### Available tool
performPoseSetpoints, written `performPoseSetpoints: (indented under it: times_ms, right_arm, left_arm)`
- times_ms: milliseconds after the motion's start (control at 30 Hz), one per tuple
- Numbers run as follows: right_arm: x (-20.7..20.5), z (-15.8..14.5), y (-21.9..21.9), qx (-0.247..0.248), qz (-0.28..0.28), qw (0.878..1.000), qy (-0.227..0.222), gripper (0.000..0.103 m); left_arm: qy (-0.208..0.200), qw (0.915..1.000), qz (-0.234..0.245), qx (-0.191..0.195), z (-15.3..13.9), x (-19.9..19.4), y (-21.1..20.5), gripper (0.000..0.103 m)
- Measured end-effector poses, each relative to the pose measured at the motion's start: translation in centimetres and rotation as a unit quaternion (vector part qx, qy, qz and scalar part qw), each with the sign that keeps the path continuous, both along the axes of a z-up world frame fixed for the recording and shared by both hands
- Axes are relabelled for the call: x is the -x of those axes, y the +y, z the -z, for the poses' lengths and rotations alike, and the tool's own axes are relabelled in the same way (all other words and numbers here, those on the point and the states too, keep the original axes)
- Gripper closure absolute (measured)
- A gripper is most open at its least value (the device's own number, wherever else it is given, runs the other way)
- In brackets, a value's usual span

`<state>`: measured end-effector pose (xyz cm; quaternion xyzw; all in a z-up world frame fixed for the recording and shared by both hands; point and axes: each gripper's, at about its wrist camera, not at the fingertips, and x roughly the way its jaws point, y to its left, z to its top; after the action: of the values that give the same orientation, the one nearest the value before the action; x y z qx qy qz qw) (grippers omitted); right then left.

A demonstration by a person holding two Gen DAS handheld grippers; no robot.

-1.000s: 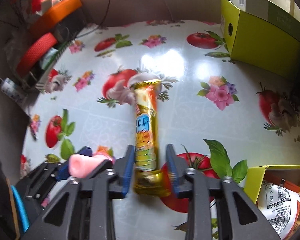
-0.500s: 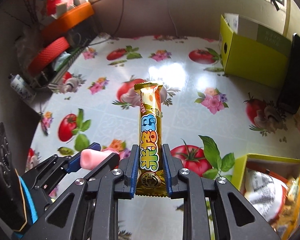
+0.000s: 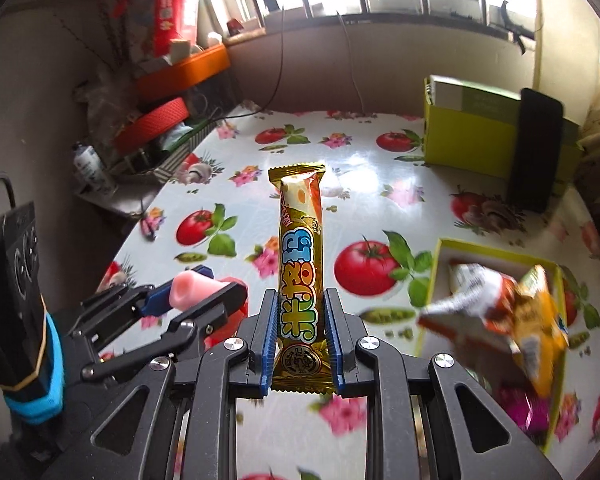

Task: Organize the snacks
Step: 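Grasp the gold candy bar with the right tool while the left tool grasps the pink jelly cup, then carry the gold bar and pink jelly cup over the tray with both tools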

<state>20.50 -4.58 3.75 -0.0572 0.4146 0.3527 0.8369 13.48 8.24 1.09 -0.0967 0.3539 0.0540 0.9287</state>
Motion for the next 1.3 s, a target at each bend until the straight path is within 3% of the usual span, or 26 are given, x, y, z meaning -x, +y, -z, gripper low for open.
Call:
performPoseSetpoints:
  times_ms: [500, 1300]
  right_arm:
    - [5.9, -0.9, -7.2, -0.036, 0.026, 0.999, -0.022, 0.083]
    - [7.2, -0.9, -13.5, -0.059, 0.064, 0.996, -0.021, 0.083]
  left_arm:
    - [-0.016, 0.9993, 0.034, -0.005, -2.4, 4.6, -5.4, 0.071]
    - [-0.019, 0.9949, 0.098, -0.01, -3.1, 4.7, -11.6, 0.071]
